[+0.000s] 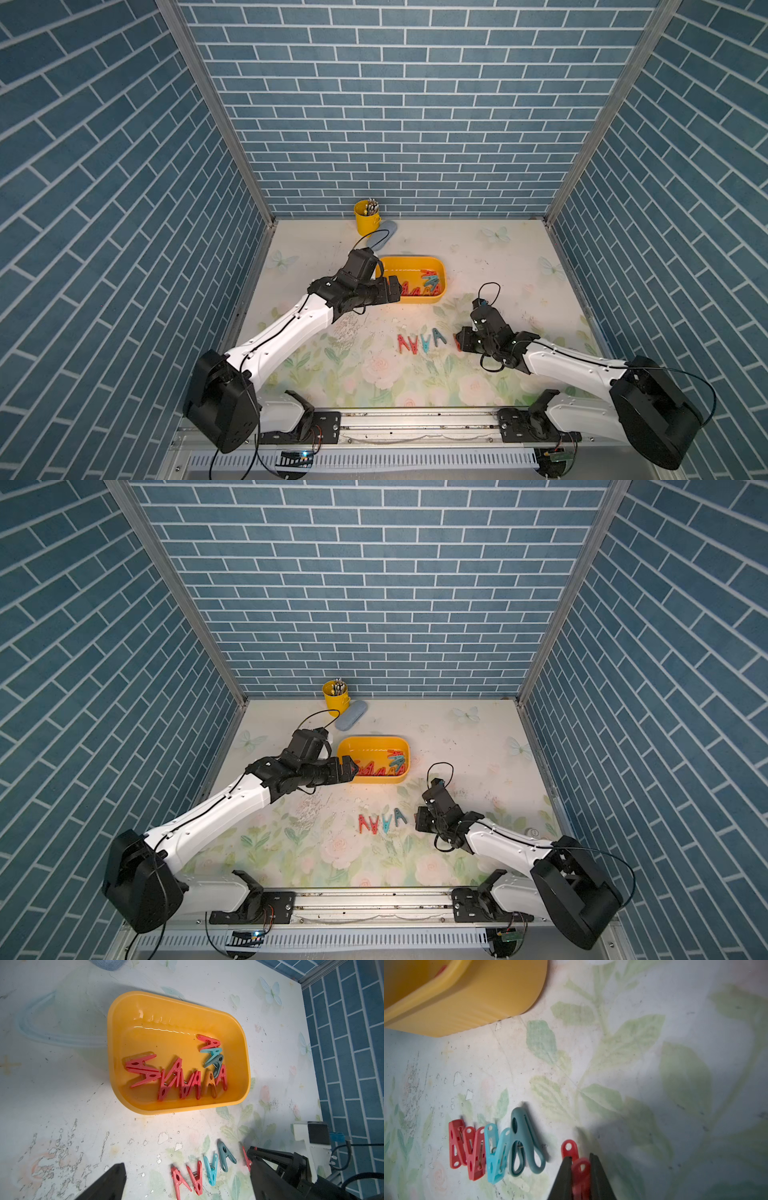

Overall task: Take the clothespins out of the storage box
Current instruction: Place the clothespin at the center of the board.

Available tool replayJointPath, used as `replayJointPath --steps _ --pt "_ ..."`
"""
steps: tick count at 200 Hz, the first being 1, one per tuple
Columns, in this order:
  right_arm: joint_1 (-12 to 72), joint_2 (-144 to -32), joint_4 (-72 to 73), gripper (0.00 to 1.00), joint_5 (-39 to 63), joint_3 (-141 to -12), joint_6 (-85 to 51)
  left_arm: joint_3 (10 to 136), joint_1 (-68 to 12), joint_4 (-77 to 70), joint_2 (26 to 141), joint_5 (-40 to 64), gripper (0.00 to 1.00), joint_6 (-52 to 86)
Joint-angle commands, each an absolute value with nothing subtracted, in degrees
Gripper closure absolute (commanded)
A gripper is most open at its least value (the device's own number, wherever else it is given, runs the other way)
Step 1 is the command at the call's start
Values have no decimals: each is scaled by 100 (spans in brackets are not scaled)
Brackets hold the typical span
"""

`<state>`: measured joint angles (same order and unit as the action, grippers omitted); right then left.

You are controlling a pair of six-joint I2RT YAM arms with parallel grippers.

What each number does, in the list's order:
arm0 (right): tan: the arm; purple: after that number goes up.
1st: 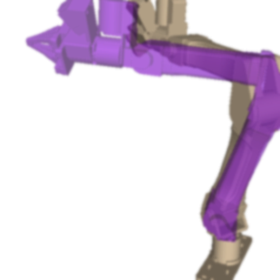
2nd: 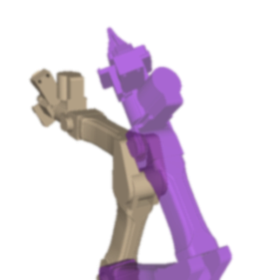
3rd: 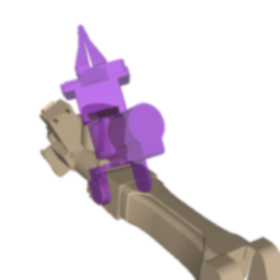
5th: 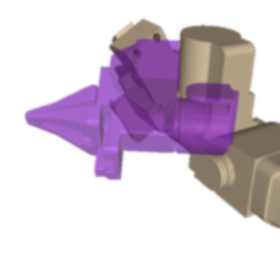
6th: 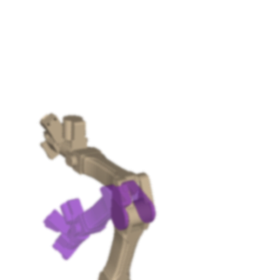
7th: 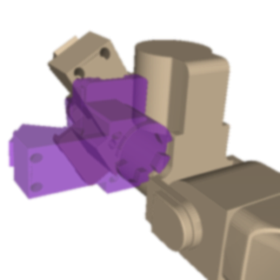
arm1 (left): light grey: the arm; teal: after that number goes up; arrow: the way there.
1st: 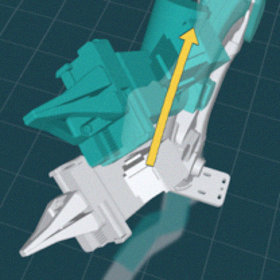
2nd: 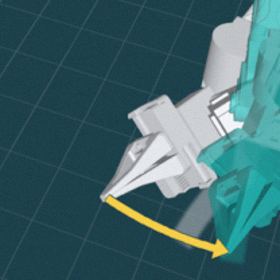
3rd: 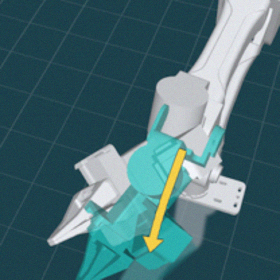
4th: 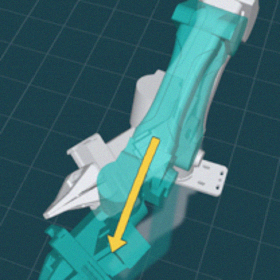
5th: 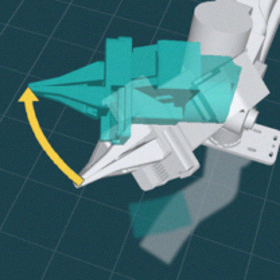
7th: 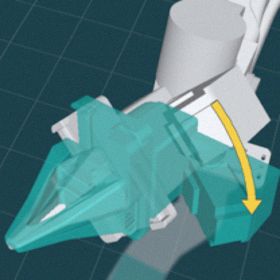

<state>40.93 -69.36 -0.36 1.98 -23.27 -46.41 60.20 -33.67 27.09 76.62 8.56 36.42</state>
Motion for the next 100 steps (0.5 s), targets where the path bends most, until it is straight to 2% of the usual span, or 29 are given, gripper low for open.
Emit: replayJointPath --steps 1,50,63,100 --pt "4051 -6892 508 92 376 -2143 -5023 6187 -3428 2796 7702 728 0 3656" --pt "3951 -7050 1014 88 587 -1916 -5189 6240 -3529 2812 7794 684 0 3656" --pt "3938 -7123 1047 78 598 -1927 -5194 6249 -3558 2817 7814 677 0 3639" --pt "3921 -7121 939 61 560 -2005 -5121 6340 -3614 2820 7939 602 0 3599"
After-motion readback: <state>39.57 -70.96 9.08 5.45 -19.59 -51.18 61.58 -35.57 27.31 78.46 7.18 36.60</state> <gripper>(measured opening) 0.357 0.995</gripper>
